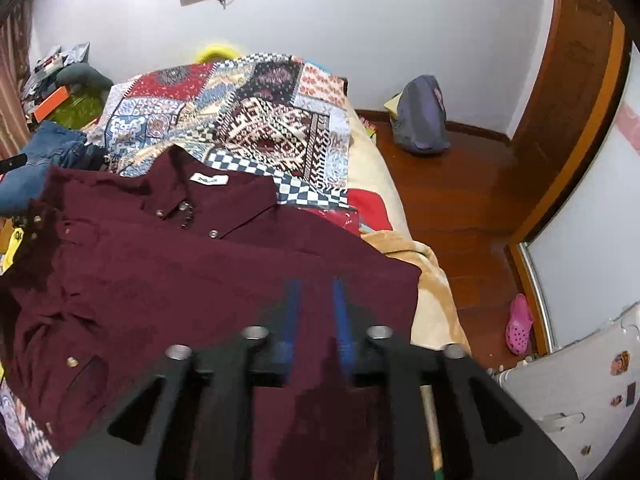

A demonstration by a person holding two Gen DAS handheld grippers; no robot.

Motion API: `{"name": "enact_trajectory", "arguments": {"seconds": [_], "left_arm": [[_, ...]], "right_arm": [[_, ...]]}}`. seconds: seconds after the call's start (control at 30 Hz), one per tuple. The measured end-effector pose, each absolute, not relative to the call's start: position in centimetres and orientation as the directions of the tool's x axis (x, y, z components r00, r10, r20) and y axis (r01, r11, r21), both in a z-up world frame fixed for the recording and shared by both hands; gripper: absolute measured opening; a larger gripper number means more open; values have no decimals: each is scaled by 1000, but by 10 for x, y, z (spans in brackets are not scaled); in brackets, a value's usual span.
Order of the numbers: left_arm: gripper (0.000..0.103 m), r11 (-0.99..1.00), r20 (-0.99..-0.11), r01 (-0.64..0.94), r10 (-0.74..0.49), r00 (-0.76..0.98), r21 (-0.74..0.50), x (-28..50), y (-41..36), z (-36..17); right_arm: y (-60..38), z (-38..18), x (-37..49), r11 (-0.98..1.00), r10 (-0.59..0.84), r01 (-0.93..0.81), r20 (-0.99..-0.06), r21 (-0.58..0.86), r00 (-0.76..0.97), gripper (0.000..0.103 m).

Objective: Fold large clothes

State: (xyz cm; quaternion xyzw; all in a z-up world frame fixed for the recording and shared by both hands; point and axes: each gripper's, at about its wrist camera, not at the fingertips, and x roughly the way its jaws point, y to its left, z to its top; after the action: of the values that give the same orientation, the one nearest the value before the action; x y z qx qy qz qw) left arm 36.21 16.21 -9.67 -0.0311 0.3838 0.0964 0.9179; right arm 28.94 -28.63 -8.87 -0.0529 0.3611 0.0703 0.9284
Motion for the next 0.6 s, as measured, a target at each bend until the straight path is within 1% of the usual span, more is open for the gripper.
{"name": "enact_trajectory", "arguments": {"seconds": [0.03,0.07,0.1,0.17,0.2,0.23,0.27,0.33,0.37,0.4,0.5,0.57,0.6], "left_arm": [[21,980,-706,-196,150,692,17,353,162,-92],[21,981,-700,-194,148,698,14,346,162,-88],[21,981,-693,-193,144,706,8,335,163,-82],[23,982,-687,-187,135,714,-2,320,163,-77],[27,983,-685,-184,130,717,-6,311,163,-74],[33,984,-684,-179,124,719,-10,299,164,-71],[36,985,-683,-174,120,721,-11,292,164,-70],[50,988,-679,-157,119,725,5,271,162,-68],[55,988,-675,-150,129,726,28,260,160,-68],[62,988,-673,-148,137,727,42,253,158,-68],[64,988,-682,-137,149,716,73,227,154,-76],[67,990,-708,-129,134,693,60,213,154,-87],[71,991,-725,-133,116,679,35,205,156,-95]], "right_arm": [[-285,-86,285,985,84,-163,-669,-56,738,53],[-282,-82,277,986,70,-153,-654,-71,754,64],[-280,-78,269,985,56,-145,-635,-89,771,67],[-274,-73,256,982,40,-145,-617,-121,786,67],[-272,-70,252,980,37,-148,-614,-132,789,67],[-269,-68,244,978,35,-153,-610,-142,792,67],[-267,-66,238,976,36,-157,-606,-148,794,67],[-263,-64,227,973,34,-163,-603,-161,797,67],[-261,-63,219,972,29,-163,-599,-171,801,67],[-259,-63,213,970,27,-165,-595,-179,803,67],[-258,-64,193,966,26,-172,-592,-192,806,68],[-257,-66,182,965,28,-179,-597,-194,801,70],[-256,-69,177,964,30,-181,-600,-193,799,72]]}}
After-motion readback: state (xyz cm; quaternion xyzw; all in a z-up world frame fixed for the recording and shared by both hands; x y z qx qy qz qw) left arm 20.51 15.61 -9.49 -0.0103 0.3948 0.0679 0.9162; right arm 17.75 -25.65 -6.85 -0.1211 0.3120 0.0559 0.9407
